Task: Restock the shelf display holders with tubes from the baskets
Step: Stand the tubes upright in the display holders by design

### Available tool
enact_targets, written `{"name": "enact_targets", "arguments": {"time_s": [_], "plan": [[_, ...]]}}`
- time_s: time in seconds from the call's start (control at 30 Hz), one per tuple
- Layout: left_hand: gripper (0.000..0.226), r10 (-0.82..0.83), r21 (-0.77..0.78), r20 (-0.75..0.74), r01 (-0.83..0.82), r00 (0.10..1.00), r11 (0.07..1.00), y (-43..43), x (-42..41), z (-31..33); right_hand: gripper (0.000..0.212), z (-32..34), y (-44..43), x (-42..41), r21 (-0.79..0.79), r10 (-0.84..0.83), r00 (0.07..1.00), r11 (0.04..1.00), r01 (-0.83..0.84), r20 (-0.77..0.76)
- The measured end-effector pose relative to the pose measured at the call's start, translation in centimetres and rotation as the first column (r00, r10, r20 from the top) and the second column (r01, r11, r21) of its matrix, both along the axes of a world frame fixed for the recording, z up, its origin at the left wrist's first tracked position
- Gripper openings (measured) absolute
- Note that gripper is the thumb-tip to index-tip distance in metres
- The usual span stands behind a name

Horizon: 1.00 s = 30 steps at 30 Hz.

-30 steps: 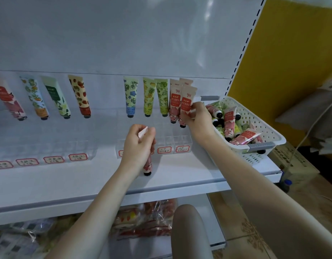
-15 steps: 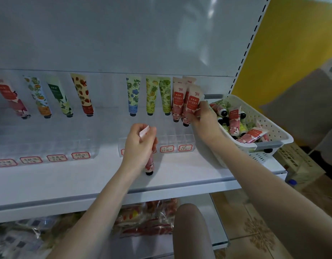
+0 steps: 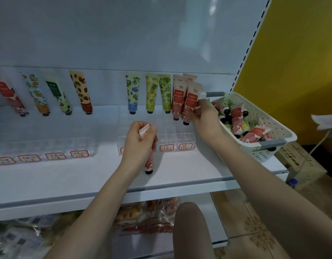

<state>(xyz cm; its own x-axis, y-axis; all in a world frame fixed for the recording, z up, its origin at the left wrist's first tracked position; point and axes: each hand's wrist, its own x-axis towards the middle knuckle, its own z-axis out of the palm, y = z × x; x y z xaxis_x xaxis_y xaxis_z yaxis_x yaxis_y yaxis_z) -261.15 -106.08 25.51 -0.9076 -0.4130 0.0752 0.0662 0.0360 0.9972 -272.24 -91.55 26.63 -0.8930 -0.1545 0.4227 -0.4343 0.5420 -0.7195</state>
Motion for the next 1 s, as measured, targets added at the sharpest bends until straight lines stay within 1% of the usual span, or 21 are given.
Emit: {"name": "enact_targets", "arguments": {"time_s": [0.13,0.2,0.27,0.33,0.47,0.57,0.63,0.8,0.87,0.93,1.0], "plan": [[0.012,0.001,0.010,-0.006,-0.001,1.000,1.000,0.0,-0.1,0.0,0.020,-0.4,-0.2,0.0,-0.043,-0.007,1.000,0.999,0.008,0.016],[0.012,0.001,0.012,-0.021,0.000,1.000,1.000,0.1,-0.1,0.0,0.019,-0.5,-0.2,0.0,0.000,-0.019,1.000,1.000,0.019,0.000],[0.013,-0.002,0.012,-0.029,0.002,1.000,1.000,0.1,-0.1,0.1,0.023,-0.6,-0.2,0.2,0.055,-0.028,0.999,0.998,0.030,-0.029],[0.013,-0.004,0.019,-0.032,0.005,0.999,1.000,0.1,-0.1,0.1,0.024,-0.6,-0.1,0.5,0.069,-0.035,0.998,0.997,0.038,-0.043],[0.013,-0.006,0.022,-0.041,0.007,0.999,1.000,0.0,-0.2,0.0,0.019,-0.9,0.0,1.1,-0.006,-0.031,0.999,0.999,0.031,0.016],[0.013,-0.011,0.019,-0.040,0.011,0.999,1.000,0.0,-0.2,-0.1,0.021,-1.1,0.0,1.0,-0.030,-0.038,0.997,0.999,0.040,0.061],[0.013,-0.010,0.009,-0.034,0.010,0.999,1.000,0.0,-0.3,-0.1,0.020,-0.7,0.0,0.6,-0.017,-0.041,0.996,0.999,0.042,0.075],[0.013,-0.017,-0.009,-0.038,0.017,0.999,1.000,0.0,-0.4,-0.2,0.007,-0.4,0.0,0.0,0.014,-0.028,0.993,1.000,0.027,0.119],[0.014,-0.025,-0.012,-0.040,0.025,0.999,1.000,0.0,-0.5,-0.2,0.004,-0.4,0.0,-0.3,0.055,-0.035,0.991,0.998,0.028,0.130],[0.014,-0.029,-0.017,-0.039,0.028,0.999,0.999,0.0,-0.5,-0.1,0.005,-0.3,0.0,-0.6,0.079,-0.048,0.985,0.996,0.035,0.166],[0.014,-0.026,-0.008,-0.040,0.025,0.999,1.000,0.0,-0.5,-0.1,0.006,0.0,0.0,-0.9,0.141,-0.049,0.986,0.990,0.026,0.158]]}}
